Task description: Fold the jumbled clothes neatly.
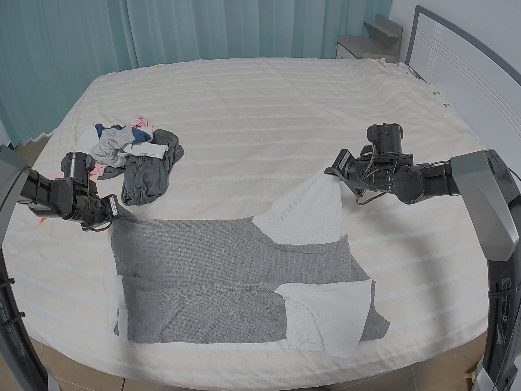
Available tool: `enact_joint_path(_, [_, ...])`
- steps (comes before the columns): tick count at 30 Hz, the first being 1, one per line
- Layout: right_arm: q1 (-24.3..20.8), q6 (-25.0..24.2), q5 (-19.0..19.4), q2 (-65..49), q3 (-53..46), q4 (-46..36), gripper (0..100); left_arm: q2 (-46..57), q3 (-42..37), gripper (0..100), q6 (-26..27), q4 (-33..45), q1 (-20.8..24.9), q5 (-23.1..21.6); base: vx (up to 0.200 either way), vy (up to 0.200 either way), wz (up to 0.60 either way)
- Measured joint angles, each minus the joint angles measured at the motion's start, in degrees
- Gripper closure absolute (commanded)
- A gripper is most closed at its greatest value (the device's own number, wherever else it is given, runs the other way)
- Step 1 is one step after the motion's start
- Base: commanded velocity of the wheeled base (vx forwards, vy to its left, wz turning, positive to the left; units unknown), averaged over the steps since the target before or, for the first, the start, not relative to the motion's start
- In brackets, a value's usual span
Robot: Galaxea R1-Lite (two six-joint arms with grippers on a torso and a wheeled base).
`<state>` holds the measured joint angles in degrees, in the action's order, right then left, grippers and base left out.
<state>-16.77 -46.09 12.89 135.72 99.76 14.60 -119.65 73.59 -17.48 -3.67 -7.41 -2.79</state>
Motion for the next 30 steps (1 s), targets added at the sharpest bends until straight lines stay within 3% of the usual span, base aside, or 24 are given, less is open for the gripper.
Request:
enact_joint_path(7, [0.1,0.41,1.8,-1.87,-2.66,-0.05,100,1.57,-1.61,100,1.01,-0.56,0.33,0.04,0.0,0.0,0.0])
enact_joint_path(15, [0.07,0.96,4.22,-4.88,-9.44,0.44,100,4.49,-7.58,100,7.66,-3.28,0.85,-0.93,0.0,0.0,0.0])
enact_joint_path(30, [1.76,3.54,8.64,-12.86,-23.13,3.73,100,10.8,-14.86,100,9.55,-4.29,1.08,-1.3,0.0,0.0,0.0])
